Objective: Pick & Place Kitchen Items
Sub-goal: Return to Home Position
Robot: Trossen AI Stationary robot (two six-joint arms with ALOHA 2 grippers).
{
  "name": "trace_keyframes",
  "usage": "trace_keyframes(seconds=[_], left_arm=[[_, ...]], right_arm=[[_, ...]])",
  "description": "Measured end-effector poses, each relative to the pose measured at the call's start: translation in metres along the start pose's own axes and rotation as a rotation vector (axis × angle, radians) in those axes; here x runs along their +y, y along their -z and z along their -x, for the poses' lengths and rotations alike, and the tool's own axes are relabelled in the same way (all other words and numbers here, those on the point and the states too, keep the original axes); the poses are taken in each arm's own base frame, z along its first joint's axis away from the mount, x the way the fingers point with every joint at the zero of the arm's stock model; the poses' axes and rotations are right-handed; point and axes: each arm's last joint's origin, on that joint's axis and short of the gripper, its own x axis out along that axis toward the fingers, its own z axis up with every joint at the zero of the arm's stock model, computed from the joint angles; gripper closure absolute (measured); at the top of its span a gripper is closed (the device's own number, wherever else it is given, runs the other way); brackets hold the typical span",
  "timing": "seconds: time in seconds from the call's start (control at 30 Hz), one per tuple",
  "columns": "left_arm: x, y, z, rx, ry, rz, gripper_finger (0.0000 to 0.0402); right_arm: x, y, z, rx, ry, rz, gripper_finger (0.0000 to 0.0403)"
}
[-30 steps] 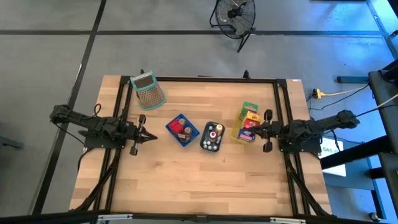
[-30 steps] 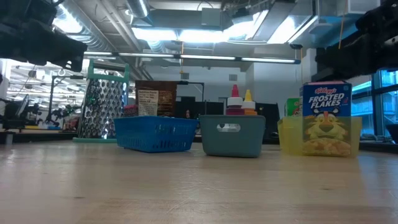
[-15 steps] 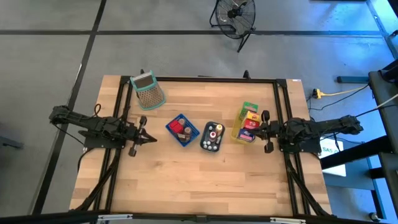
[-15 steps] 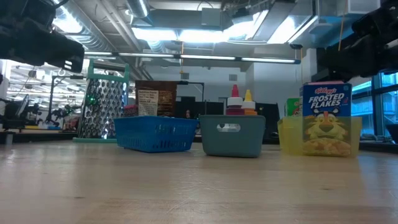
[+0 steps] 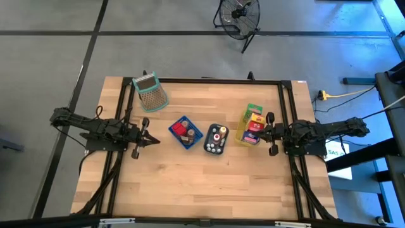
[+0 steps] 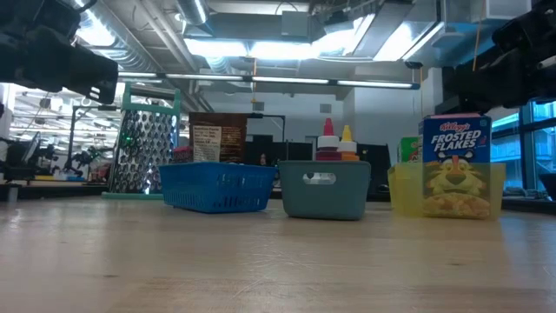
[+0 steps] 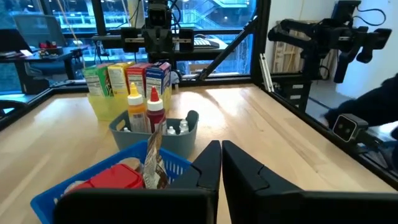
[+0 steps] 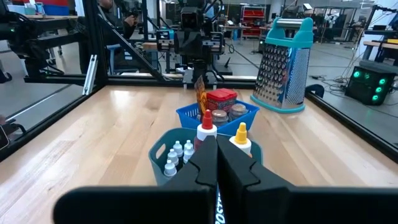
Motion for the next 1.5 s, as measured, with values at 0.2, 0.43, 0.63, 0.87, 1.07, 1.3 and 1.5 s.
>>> trace_keyframes(seconds=[0.2, 0.43, 0.63, 0.87, 1.07, 1.3, 1.5], left_arm=[[0.0, -0.0001, 0.0, -0.001, -0.001, 0.002, 0.039], [0.0, -0.0001, 0.0, -0.001, -0.001, 0.002, 0.0389], [0.0, -0.0001, 0.0, -0.001, -0.001, 0.002, 0.0393], [0.0, -0.0001, 0.0, -0.002, -0.001, 0.002, 0.0394], [0.0, -0.0001, 0.0, -0.002, -0.001, 0.002, 0.039], [0.0, -0.0002, 0.0, -0.002, -0.001, 0.002, 0.0391], [0.0, -0.0002, 0.0, -0.002, -0.001, 0.002, 0.0389]], right_arm=[[0.0, 0.0, 0.0, 0.0, 0.0, 0.0, 0.04], [0.0, 0.0, 0.0, 0.0, 0.001, 0.0, 0.04], [-0.0001, 0.0, 0.0, 0.0, 0.002, 0.0, 0.04], [-0.0001, 0.0, 0.0, 0.0, 0.002, 0.0, 0.04], [-0.0001, 0.0, 0.0, 0.0, 0.002, 0.0, 0.04], [-0.0001, 0.0, 0.0, 0.0, 0.002, 0.0, 0.04], [0.0, 0.0, 0.0, 0.0, 0.001, 0.0, 0.04]])
